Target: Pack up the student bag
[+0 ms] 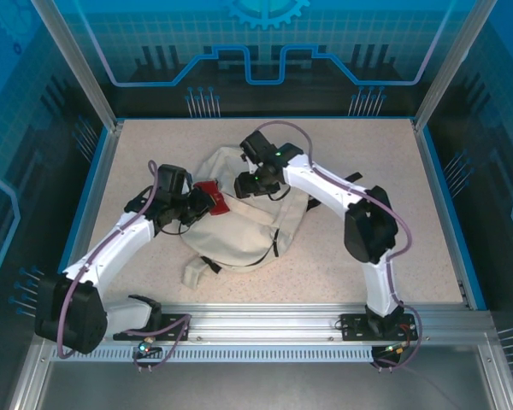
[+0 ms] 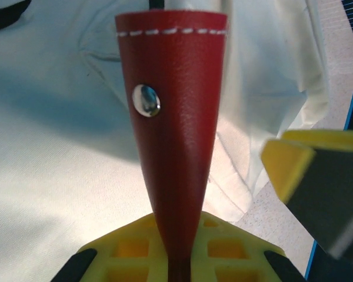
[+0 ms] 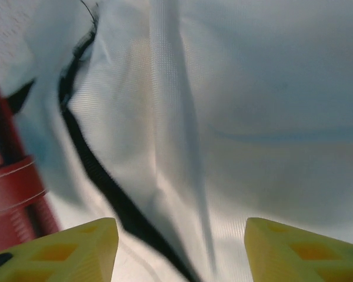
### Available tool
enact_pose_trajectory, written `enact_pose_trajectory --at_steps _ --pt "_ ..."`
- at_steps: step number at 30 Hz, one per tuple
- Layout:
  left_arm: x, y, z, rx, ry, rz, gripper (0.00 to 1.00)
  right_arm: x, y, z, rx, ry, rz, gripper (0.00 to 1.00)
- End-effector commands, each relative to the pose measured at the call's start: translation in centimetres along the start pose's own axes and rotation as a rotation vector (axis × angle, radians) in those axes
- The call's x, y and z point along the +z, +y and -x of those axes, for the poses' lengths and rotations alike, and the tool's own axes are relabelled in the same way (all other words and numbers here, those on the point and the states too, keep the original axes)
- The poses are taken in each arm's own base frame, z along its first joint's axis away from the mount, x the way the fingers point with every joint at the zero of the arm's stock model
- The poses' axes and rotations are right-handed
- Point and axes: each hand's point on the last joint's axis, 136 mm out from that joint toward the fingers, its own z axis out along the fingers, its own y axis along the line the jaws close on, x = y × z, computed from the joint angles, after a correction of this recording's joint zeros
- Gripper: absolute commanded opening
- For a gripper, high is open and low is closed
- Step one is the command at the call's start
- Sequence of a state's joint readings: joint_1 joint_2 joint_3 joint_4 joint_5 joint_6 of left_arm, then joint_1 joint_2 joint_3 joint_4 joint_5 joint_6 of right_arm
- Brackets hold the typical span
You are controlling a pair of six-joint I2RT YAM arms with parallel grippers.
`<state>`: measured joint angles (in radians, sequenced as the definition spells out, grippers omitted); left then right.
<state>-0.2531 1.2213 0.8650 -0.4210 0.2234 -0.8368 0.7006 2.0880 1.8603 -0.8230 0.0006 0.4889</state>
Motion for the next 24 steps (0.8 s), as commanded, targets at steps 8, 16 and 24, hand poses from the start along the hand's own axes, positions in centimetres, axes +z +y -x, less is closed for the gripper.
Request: enact_pose_trajectory --at_steps 8,16,24 --pt "-0.7 -0.1 -2.1 -0.04 0.079 -0.055 0.07 1.9 -0.6 0.2 -0.053 0.062 -0.037 0.2" --pt "-0.3 -1.6 -3.7 -0.027 0.169 -0.187 0.06 -2.5 0.2 3.3 0.005 -0.062 0.068 0.0" --pt "0.5 -0.9 -5.8 -0.036 0.257 -0.23 0.06 -5.4 1.9 4.4 0.051 -0.105 0.231 0.0"
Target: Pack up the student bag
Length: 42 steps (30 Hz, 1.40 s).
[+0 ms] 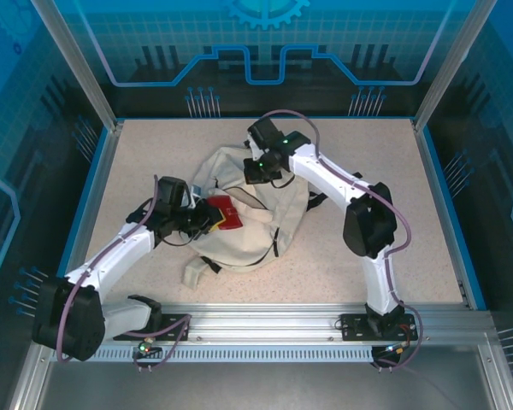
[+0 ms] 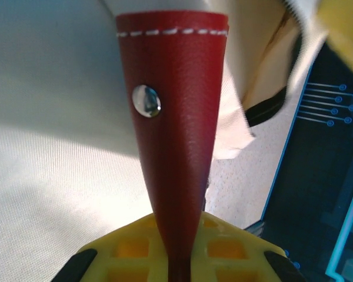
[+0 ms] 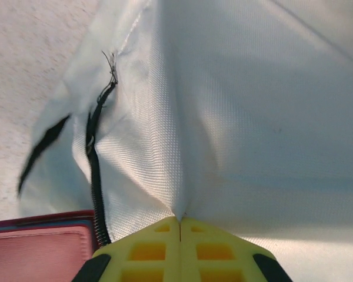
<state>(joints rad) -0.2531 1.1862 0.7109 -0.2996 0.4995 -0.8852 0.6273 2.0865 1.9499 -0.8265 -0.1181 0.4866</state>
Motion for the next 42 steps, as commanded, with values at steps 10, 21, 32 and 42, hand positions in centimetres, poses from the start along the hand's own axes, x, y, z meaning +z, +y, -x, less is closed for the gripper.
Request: enact_pose_trajectory --at_steps 10,21,32,42 --pt "1.6 -3.1 1.0 0.007 0.051 -0.148 0.06 -2.6 3.2 0.4 0.015 -0.027 0.166 0.0" --pt "3.3 -4.5 5.4 -0.097 -0.091 -0.225 0.05 -2.9 3.0 -0.3 0.026 -0.021 0.17 0.0" --pt "4.5 -3.4 6.4 -0.138 -0.131 -0.203 0.34 -2.7 2.7 -0.7 0.055 -0.015 0.171 0.0" --pt "2.2 -0.1 3.7 -0.066 -0.115 -0.027 0.52 -2.7 2.5 -0.7 0.064 -0.017 0.178 0.0"
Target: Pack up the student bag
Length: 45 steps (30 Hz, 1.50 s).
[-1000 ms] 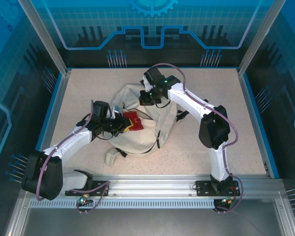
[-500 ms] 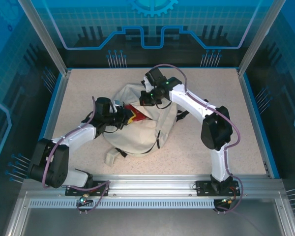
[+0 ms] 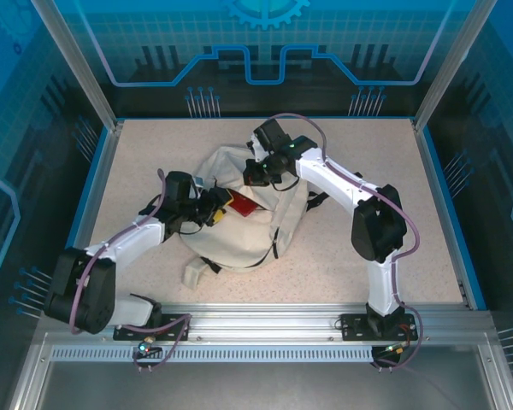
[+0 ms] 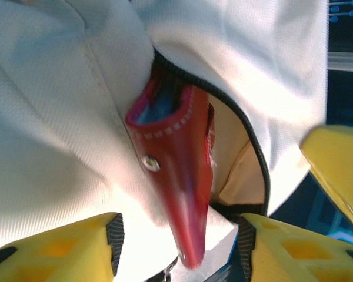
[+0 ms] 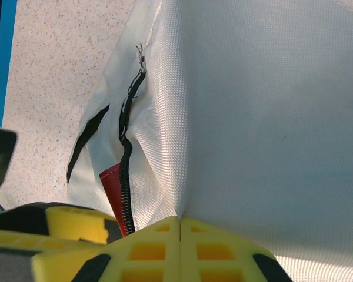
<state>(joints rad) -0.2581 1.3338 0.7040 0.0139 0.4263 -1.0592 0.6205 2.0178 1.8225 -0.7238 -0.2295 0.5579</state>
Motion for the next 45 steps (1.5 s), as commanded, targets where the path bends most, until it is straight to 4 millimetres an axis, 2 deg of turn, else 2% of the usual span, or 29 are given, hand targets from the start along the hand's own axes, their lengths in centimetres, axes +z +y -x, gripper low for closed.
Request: enact_pose_trajectory --at_steps 1,4,10,14,16,21,25,29,31,37,40,45 --pt "-0.7 1.3 -0.7 0.02 0.017 0.046 0.49 -2.2 1.6 0.4 -0.001 -0.023 0.064 0.0" --pt "0.0 1.0 -0.9 0.002 0.04 0.01 0.39 -2.0 1.5 0.3 0.002 -0.02 0.065 0.0" --pt "1.6 -0.6 -0.7 -0.009 0.098 -0.074 0.36 -1.7 1.2 0.1 0.006 -0.012 0.059 0.0" --pt "2.6 -0.4 -0.3 -0.02 0.102 -0.068 0.19 -1.6 0.9 0.0 0.01 -0.012 0.047 0.0" --pt "2.9 -0.6 -0.1 -0.028 0.101 -0.083 0.14 -1.4 0.8 0.0 0.013 -0.01 0.042 0.0" --pt "3.9 -1.4 0.3 -0.075 0.072 -0.122 0.1 -1.2 0.8 -0.1 0.023 -0.004 0.052 0.0" --pt "5.6 -2.1 0.4 -0.13 0.028 -0.158 0.09 -1.3 1.1 -0.1 0.033 -0.008 0.069 0.0" --pt "7.4 -2.6 0.1 -0.157 0.004 -0.178 0.13 -1.2 0.9 -0.3 0.043 -0.005 0.065 0.0" --pt "7.5 -2.5 0.4 -0.168 -0.016 -0.185 0.16 -1.0 0.6 -0.5 0.055 0.001 0.057 0.0" --pt "4.9 -1.6 0.0 -0.12 -0.043 -0.116 0.34 -0.1 -1.1 -0.9 0.106 0.009 0.0 0.0" --pt "3.3 -0.2 -0.8 -0.109 -0.027 -0.036 0.39 0.5 -1.9 -1.1 0.126 0.028 -0.025 0.0" --pt "0.5 1.7 -2.0 -0.061 0.036 0.104 0.51 1.9 -2.6 -3.0 0.121 0.084 -0.049 0.0"
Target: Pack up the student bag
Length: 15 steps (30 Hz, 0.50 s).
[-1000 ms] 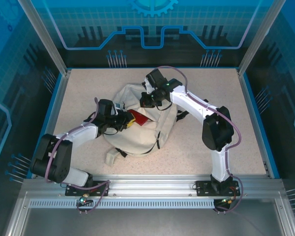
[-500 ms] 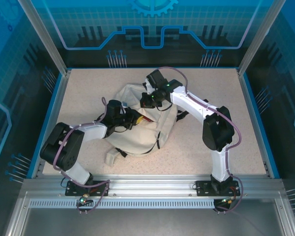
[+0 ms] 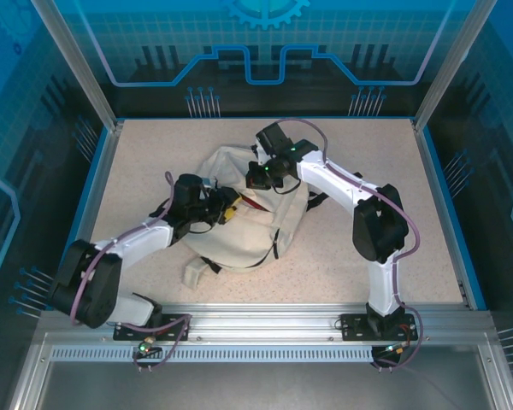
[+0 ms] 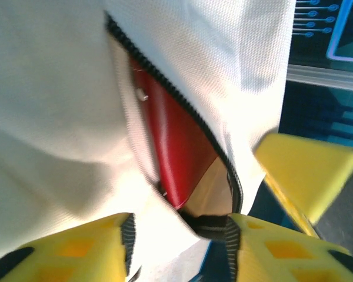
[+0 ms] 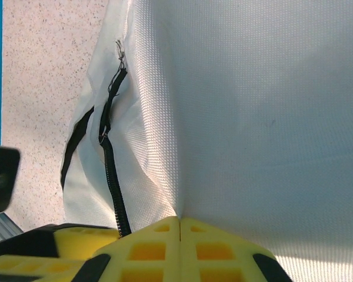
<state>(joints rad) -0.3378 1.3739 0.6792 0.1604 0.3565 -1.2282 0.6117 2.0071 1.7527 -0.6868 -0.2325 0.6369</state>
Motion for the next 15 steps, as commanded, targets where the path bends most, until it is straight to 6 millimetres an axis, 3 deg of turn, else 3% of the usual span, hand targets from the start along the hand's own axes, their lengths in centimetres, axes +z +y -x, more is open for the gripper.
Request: enact_pose_trajectory --at_steps 1,7,10,15 --pt "-2.1 3.0 -0.9 0.049 0.059 0.172 0.53 1.3 -1.6 -2.4 0.024 0.08 -0.044 0.0" --pt "-5.0 2.9 2.5 0.1 0.01 0.222 0.63 1.3 -3.4 -4.3 0.014 0.124 -0.111 0.0" --pt "-5.0 2.5 4.1 0.106 0.01 0.204 0.64 0.6 -4.8 -4.5 0.016 0.117 -0.171 0.0" --pt "-3.9 1.4 5.0 0.144 0.041 0.177 0.65 -0.6 -7.5 -5.8 0.036 0.117 -0.251 0.0"
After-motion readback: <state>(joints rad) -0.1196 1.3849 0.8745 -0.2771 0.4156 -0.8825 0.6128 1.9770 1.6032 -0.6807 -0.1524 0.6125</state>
